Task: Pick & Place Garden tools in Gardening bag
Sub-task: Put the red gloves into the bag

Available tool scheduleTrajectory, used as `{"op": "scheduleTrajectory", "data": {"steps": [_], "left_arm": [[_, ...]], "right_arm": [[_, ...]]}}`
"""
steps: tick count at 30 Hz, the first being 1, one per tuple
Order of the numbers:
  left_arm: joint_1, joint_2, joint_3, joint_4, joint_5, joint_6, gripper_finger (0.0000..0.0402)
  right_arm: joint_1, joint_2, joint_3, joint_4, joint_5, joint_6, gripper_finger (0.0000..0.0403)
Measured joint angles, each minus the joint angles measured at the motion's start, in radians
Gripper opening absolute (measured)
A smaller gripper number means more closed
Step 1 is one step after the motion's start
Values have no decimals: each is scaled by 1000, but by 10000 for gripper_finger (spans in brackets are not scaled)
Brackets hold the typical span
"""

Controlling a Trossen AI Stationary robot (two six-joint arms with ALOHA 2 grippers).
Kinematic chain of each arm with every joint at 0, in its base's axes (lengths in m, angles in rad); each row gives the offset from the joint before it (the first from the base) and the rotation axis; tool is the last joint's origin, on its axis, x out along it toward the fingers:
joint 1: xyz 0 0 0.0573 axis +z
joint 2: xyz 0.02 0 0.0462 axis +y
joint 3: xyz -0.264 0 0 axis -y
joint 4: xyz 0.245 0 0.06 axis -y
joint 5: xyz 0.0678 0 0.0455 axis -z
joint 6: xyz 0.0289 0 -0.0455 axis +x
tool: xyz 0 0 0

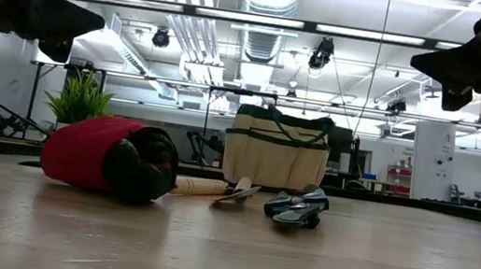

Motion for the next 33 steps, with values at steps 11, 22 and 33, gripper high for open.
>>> {"op": "scheduleTrajectory", "data": {"steps": [11,22,33], "left_arm": [[0,0,0,0,0,0,30],[0,0,0,0,0,0,30],[0,0,0,0,0,0,30]], "right_arm": [[0,109,-10,152,-28,-18,8],[0,356,100,129,-31,32,18],[3,823,309,112,-79,9,148]]}}
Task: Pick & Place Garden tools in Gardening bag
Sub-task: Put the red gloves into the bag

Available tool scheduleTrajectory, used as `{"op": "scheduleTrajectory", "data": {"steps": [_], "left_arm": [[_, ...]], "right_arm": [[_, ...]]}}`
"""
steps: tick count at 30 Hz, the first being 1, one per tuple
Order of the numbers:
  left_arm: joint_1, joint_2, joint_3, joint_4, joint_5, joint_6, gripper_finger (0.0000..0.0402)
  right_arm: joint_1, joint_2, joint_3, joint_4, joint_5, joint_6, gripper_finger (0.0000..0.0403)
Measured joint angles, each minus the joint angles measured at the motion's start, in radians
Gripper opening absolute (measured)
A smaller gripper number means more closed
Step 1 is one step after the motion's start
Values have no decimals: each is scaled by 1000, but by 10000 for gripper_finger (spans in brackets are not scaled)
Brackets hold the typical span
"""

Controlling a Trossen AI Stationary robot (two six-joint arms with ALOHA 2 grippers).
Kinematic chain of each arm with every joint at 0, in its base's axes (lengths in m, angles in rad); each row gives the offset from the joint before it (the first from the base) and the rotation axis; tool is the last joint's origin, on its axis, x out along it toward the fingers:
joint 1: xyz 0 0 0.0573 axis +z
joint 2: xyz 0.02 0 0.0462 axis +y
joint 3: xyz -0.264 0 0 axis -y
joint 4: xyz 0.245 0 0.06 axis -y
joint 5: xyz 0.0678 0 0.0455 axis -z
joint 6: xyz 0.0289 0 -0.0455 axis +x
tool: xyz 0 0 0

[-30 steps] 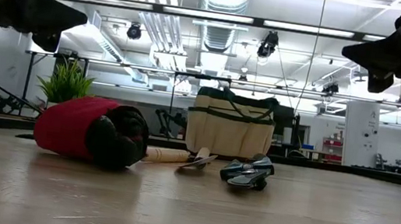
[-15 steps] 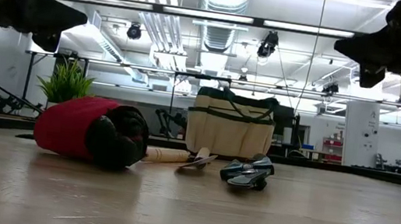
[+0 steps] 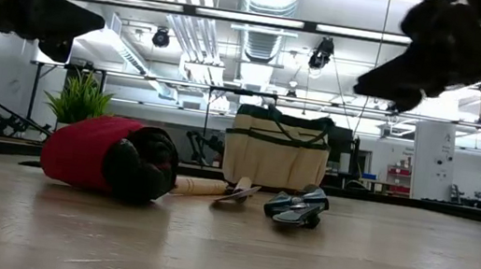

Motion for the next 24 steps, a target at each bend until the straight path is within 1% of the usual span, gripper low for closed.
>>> {"op": "scheduleTrajectory", "data": {"steps": [4,8,15,24], "left_arm": [[0,0,0,0,0,0,30],[0,0,0,0,0,0,30],[0,0,0,0,0,0,30],[0,0,0,0,0,0,30]], "right_arm": [[20,169,114,15,-2,-11,195],[55,340,238,30,-14,-24,223],[104,606,467,45,-55,-32,247],[118,861,707,19,-55,-42,264]]}}
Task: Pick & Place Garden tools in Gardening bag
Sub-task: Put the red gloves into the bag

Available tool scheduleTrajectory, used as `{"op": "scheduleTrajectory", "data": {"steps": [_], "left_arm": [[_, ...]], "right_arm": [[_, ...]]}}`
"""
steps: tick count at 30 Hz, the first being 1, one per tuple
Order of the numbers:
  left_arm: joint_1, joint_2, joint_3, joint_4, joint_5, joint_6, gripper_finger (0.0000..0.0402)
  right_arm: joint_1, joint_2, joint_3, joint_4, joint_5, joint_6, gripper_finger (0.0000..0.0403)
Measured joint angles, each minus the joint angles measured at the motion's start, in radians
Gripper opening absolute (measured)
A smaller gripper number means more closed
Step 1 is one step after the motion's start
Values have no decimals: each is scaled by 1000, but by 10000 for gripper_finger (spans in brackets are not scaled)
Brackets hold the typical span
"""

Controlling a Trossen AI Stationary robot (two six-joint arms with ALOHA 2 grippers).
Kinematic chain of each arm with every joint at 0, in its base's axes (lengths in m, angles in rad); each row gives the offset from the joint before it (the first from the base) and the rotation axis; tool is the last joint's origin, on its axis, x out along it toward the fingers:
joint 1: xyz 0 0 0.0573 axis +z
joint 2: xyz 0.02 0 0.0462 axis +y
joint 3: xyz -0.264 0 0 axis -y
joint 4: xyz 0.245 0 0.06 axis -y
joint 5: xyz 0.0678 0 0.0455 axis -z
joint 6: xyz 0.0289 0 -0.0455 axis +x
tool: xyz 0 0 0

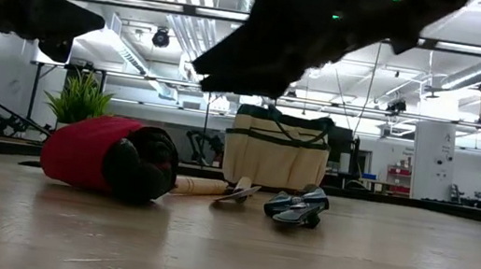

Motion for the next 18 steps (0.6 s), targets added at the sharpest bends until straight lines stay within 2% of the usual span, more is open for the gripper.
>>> {"op": "scheduleTrajectory", "data": {"steps": [7,18], "left_arm": [[0,0,0,0,0,0,30],[0,0,0,0,0,0,30]], "right_arm": [[0,142,147,-96,-1,-18,272],[0,243,218,-99,-26,-22,261]]}}
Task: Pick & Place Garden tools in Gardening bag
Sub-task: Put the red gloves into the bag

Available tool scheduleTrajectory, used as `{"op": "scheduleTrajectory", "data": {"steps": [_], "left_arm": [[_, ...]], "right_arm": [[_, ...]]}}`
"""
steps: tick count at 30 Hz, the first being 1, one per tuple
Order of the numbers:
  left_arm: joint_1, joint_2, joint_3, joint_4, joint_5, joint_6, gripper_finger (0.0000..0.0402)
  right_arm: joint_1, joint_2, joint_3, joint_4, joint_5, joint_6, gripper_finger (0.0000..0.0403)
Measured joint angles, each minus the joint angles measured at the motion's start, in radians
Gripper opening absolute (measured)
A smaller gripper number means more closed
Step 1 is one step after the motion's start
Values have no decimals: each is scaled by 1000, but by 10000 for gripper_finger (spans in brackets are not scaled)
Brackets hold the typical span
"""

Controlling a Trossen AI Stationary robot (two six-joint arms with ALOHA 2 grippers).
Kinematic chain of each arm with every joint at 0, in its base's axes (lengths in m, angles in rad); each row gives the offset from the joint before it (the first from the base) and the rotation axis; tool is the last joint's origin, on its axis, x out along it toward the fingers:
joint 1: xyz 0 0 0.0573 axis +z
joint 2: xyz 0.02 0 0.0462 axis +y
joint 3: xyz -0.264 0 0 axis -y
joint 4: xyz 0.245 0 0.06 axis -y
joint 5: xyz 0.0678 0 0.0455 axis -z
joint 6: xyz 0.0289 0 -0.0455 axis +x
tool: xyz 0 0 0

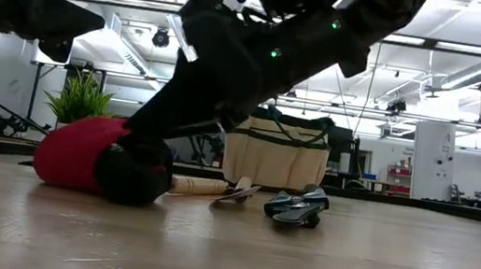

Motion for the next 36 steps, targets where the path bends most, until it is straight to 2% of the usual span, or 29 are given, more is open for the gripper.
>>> {"op": "scheduleTrajectory", "data": {"steps": [6,15,29,36], "left_arm": [[0,0,0,0,0,0,30],[0,0,0,0,0,0,30],[0,0,0,0,0,0,30],[0,0,0,0,0,0,30]], "right_arm": [[0,9,3,-13,0,-2,236],[0,8,2,-18,0,-22,172],[0,8,0,-21,2,-56,20],[0,8,0,-25,2,-64,9]]}}
